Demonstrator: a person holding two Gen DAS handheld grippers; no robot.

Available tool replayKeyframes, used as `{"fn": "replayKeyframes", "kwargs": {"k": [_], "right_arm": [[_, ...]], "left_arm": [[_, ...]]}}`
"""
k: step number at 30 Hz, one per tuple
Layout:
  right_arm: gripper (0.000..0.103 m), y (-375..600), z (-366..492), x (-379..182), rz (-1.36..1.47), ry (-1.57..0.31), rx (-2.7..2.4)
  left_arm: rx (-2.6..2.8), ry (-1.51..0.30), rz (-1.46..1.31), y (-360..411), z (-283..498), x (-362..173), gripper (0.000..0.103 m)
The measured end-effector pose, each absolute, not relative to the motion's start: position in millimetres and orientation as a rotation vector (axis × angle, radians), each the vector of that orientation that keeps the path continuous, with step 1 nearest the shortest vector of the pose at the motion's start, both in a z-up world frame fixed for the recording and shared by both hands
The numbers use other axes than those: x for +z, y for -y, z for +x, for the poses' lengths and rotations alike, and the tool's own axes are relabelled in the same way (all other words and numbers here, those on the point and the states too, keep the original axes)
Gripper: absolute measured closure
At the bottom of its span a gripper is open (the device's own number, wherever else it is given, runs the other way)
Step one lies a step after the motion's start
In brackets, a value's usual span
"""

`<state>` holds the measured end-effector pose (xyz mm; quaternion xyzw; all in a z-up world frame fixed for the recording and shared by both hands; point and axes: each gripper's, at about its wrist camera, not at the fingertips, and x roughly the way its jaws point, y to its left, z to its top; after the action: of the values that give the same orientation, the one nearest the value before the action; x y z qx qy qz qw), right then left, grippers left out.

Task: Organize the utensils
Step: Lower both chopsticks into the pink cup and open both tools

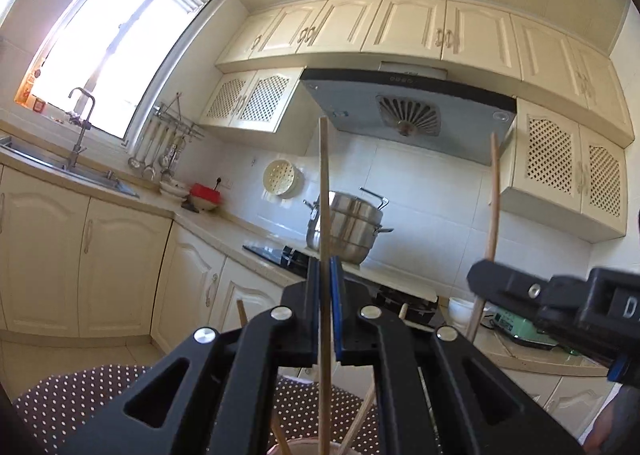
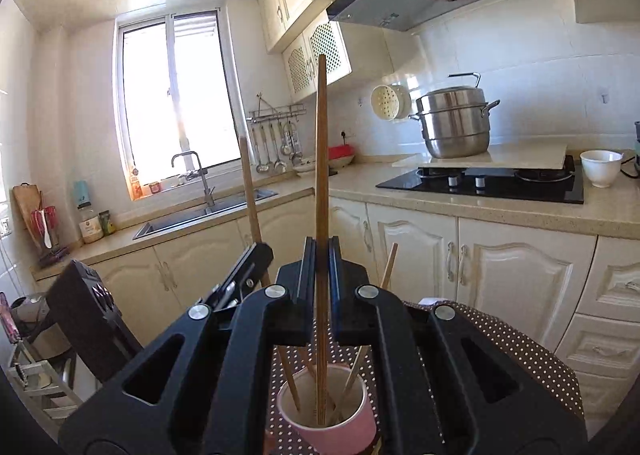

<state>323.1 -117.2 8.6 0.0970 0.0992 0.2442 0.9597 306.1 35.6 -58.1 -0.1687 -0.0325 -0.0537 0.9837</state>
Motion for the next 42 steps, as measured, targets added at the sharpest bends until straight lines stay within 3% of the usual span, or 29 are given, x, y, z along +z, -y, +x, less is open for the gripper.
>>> {"fn": "replayKeyframes", "kwargs": {"k": [21,22,25,42], "right_arm": [[0.096,115,315,-30,0.170,-0.281,0.444],[0.096,115,314,-30,0.173,-0.279,0.443],[0.096,116,309,-32,0.179,-0.283,0.440],[0.096,110,299,-41,0.163,-0.320,0.417]], "left_arm": [[-0.114,-0.071,-0.291,-40,287,-84,0.097],[-0.118,-0.078,-0.293,-41,285,-84,0.095],[-0.114,-0.087,-0.290,-42,279,-83,0.076],[-0.096,-0.140,-0.268,-45,258,-79,0.053]]}}
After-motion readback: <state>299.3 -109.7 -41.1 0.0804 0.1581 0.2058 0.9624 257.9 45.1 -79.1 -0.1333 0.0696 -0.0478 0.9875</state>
